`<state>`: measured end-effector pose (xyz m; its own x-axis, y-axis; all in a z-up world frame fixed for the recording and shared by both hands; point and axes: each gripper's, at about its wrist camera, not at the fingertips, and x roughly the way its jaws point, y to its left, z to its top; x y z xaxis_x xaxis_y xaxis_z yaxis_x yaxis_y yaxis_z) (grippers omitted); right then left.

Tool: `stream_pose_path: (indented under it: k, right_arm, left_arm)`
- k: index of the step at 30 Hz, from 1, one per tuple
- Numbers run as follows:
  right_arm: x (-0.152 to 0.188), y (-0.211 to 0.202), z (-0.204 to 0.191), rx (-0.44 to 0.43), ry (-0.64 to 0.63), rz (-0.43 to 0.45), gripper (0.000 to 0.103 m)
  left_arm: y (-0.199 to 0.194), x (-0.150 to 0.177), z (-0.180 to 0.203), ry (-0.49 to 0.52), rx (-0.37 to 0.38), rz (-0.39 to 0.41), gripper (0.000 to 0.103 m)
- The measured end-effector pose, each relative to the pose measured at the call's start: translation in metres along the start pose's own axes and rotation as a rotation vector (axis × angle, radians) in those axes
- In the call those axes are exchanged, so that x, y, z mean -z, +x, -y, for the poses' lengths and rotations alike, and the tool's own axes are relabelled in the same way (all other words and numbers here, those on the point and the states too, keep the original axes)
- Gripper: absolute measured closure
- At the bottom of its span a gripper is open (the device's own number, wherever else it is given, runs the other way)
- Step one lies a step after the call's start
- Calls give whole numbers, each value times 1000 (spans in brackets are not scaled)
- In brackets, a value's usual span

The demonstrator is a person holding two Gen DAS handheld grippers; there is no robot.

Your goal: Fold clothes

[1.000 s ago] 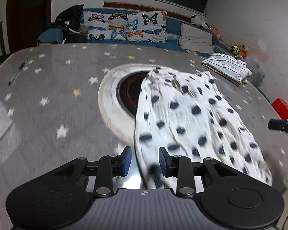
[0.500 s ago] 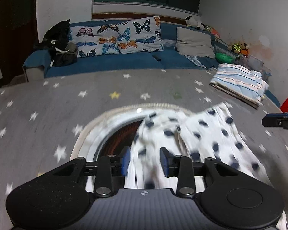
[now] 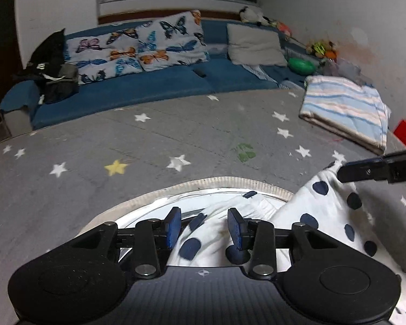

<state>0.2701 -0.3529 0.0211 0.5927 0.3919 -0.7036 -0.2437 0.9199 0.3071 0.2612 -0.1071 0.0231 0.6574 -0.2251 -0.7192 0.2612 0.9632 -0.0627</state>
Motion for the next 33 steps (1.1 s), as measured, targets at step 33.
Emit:
stream_pose_path:
  k: [33]
  right_arm:
    - [77,-86,3,-57,-146,-151,97]
  left_arm:
    - [-39,24,-107,-313,-231,108,98]
